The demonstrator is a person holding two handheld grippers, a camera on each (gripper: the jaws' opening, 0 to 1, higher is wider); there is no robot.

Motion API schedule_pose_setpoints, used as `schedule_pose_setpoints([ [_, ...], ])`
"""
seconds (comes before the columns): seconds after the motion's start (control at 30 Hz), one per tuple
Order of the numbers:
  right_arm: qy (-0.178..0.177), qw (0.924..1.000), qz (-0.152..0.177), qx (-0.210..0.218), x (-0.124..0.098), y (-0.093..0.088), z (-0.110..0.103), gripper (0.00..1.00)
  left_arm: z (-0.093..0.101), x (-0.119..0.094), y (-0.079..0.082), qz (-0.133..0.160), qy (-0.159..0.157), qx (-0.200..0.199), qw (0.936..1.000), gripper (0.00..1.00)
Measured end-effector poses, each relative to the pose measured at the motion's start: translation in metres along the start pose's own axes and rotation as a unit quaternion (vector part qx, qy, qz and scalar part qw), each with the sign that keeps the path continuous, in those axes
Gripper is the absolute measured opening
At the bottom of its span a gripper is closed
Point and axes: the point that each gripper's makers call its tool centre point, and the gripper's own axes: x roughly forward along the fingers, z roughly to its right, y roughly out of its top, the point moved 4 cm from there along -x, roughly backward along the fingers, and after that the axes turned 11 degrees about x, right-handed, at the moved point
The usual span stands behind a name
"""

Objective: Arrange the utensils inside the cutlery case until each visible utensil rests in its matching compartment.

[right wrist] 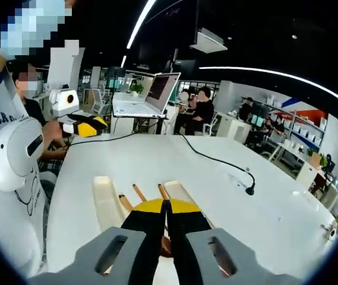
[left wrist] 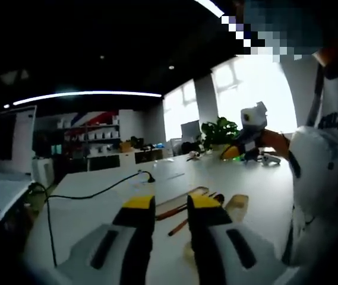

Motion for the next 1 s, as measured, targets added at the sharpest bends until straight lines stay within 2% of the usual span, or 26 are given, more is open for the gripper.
schedule_pose_setpoints([
  [0.2, 0.035, 0.9985, -0.032, -0.029, 0.019, 0.0, -0.01, 0.0, 0.006, 0.002, 0.001, 0.001, -0.011, -0.006, 0.9999, 0.21],
  [0.43, 0.046, 0.9955, -0.064, -0.052, 0.039, -0.004, -0.011, 0.03, 0.011, 0.001, -0.004, -0.006, -0.016, -0.001, 0.9999, 0.21],
  [0.77, 0.081, 0.9897, -0.089, -0.077, 0.07, -0.004, -0.024, 0.05, 0.01, -0.007, -0.01, -0.013, -0.008, 0.002, 0.9999, 0.21],
  [1.0, 0.103, 0.9823, -0.127, -0.091, 0.097, -0.016, -0.027, 0.07, 0.008, -0.017, -0.017, -0.02, 0.006, -0.004, 0.9998, 0.21],
])
